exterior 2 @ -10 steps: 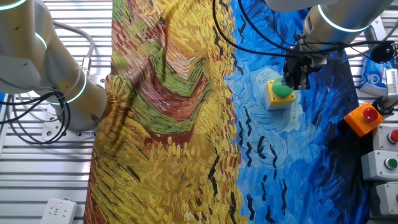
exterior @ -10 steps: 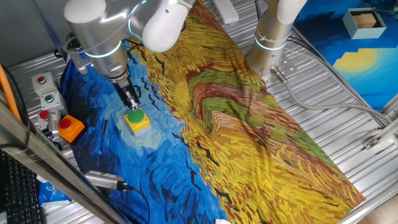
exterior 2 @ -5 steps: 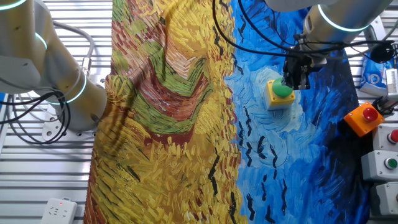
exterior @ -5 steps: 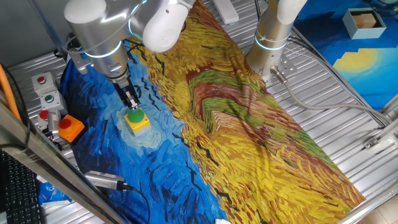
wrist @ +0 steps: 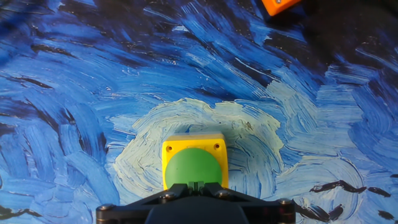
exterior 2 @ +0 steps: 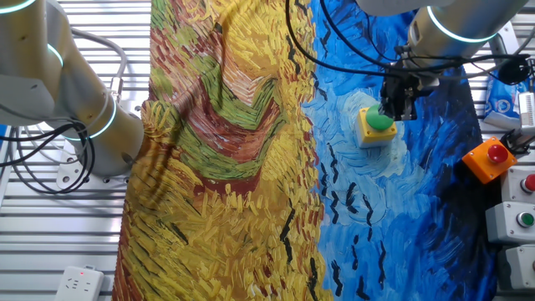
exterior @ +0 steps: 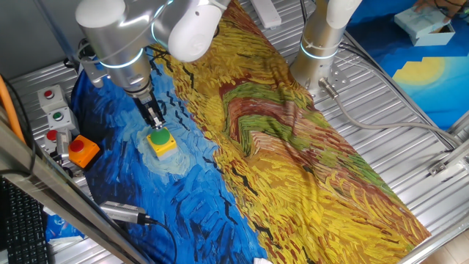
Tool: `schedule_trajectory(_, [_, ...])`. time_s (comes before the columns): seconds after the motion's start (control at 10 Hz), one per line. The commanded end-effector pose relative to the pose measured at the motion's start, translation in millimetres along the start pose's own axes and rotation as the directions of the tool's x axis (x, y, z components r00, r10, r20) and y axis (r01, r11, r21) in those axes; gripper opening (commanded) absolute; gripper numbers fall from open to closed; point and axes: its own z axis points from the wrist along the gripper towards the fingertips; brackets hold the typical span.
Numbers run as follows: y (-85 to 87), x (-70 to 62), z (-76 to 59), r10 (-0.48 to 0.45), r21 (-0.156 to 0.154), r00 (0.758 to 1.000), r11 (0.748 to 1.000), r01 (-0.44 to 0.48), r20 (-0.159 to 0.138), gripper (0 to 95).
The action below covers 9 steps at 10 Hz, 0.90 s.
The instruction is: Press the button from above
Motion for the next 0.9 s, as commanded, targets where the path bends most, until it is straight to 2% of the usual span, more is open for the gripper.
schedule_trajectory(0.1, [-0.2, 0.1, -0.1, 0.001, 0.001, 1.000, 1.000, -0.001, 0.000, 0.0])
schedule_trajectory(0.3, [-0.3, 0.3, 0.0, -0.028, 0.002, 1.000, 1.000, 0.028, 0.001, 0.0])
schedule_trajectory(0.5, [-0.3, 0.3, -0.1, -0.017, 0.018, 1.000, 1.000, 0.017, 0.000, 0.0])
schedule_trajectory(0.9, [-0.3, 0.3, -0.2, 0.003, 0.015, 1.000, 1.000, -0.004, 0.009, 0.0])
